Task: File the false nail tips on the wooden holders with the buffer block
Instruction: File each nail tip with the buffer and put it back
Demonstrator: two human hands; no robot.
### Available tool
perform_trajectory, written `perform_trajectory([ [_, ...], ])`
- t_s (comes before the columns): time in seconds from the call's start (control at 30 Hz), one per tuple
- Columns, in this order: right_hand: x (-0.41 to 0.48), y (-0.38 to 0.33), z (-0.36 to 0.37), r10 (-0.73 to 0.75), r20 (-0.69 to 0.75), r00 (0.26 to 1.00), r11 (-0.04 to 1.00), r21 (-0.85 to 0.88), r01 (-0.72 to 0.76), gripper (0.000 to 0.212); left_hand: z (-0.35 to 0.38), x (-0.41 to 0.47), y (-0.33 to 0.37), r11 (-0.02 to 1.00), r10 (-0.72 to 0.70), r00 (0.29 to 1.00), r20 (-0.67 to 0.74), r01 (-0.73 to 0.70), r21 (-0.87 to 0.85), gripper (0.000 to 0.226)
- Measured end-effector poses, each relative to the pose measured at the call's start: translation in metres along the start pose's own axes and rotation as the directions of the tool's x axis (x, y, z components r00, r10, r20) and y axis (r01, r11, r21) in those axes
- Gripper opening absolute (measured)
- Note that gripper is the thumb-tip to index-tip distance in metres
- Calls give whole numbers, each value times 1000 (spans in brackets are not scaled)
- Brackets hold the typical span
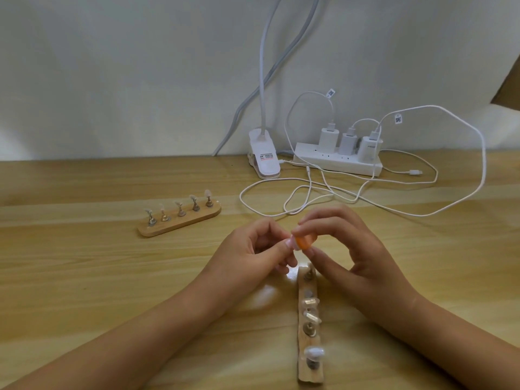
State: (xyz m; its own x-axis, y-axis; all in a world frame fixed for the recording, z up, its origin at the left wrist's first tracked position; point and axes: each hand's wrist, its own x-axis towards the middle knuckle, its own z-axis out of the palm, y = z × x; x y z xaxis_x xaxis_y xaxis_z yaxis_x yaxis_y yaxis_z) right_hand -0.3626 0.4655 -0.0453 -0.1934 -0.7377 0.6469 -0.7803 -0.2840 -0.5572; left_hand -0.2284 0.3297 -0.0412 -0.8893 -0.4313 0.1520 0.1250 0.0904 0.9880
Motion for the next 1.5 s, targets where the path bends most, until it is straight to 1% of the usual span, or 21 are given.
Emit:
perform_trajectory([
  [0.03, 0, 1, 0, 10, -14, 1000, 1000, 2, -10, 20, 0, 0, -1, 1000, -2, 1000, 1, 2, 5, 13],
  [0.13, 3, 1, -1, 100, -47, 994, 992, 86, -96, 23, -2, 1, -3, 1000, -2, 1000, 2, 2, 21, 7],
  [0.27, -1, 1, 1, 10, -15, 1000, 1000, 13, -10, 21, -2, 0, 0, 998, 41, 999, 12, -41, 37, 7],
  [0.33, 1, 3, -1, 72, -39, 997, 997, 39, -71, 23, -3, 1, -1, 996, 48, 999, 6, -48, 74, 10],
  [0.4, 2, 4, -2, 121, -37, 992, 991, 66, -119, 26, -4, 0, -1, 992, 59, 998, 4, -59, 108, 5],
  [0.43, 2, 3, -2, 99, -19, 995, 994, 54, -98, 27, -3, 0, 0, 991, 63, 998, 11, -64, 114, 1],
  [0.5, 0, 0, -1, 25, 27, 999, 1000, 15, -26, 28, -2, -1, 1, 989, 71, 997, 17, -73, 130, 9],
  [0.53, 0, 0, -1, 16, 32, 999, 1000, 3, -16, 29, -2, -1, 1, 988, 71, 997, 17, -73, 135, 10],
  [0.6, 2, 2, -2, 58, -1, 998, 998, -2, -58, 31, -3, 0, 1, 989, 68, 998, 10, -69, 129, 5],
  [0.67, 3, 3, -2, 92, -22, 996, 996, -6, -92, 31, -4, 0, -1, 988, 70, 998, 1, -69, 136, 8],
  [0.8, 0, 1, -1, 33, 15, 999, 999, -43, -33, 31, -3, 0, 1, 980, 90, 996, 11, -91, 177, 10],
  [0.9, 3, 3, -3, 89, -11, 996, 995, -37, -89, 31, -3, 0, 1, 980, 85, 996, 1, -84, 180, 9],
  [0.93, 3, 3, -4, 85, -4, 996, 996, -37, -85, 31, -3, 0, 1, 979, 86, 996, -2, -84, 185, 8],
  [1.03, -1, -1, -1, 16, 55, 998, 998, -55, -13, 32, -2, 0, 2, 978, 82, 997, -16, -77, 192, 8],
  [1.07, -1, 0, -1, 15, 55, 998, 998, -64, -11, 32, -1, 0, 3, 979, 75, 997, -22, -70, 190, 8],
  [1.17, 2, 4, -3, 72, 10, 997, 994, -88, -71, 32, -2, -1, 3, 979, 64, 998, -25, -58, 197, 7],
  [1.2, 2, 4, -3, 64, 9, 998, 993, -96, -63, 32, -1, -1, 3, 978, 63, 998, -24, -57, 199, 6],
  [1.3, -2, 1, -2, -45, 42, 998, 990, -133, 50, 30, -2, -1, 4, 978, 65, 997, -27, -59, 201, 6],
  [1.33, -2, 2, -2, -50, 43, 998, 988, -147, 55, 30, -2, -1, 4, 978, 61, 998, -34, -53, 201, 6],
  [1.43, 1, 7, -5, 49, 9, 999, 985, -166, -47, 33, -3, -1, 2, 978, 44, 998, -46, -34, 206, 6],
  [1.5, 1, 7, -6, 51, -12, 999, 983, -178, -53, 34, -3, -1, 1, 976, 40, 998, -42, -30, 217, 8],
])
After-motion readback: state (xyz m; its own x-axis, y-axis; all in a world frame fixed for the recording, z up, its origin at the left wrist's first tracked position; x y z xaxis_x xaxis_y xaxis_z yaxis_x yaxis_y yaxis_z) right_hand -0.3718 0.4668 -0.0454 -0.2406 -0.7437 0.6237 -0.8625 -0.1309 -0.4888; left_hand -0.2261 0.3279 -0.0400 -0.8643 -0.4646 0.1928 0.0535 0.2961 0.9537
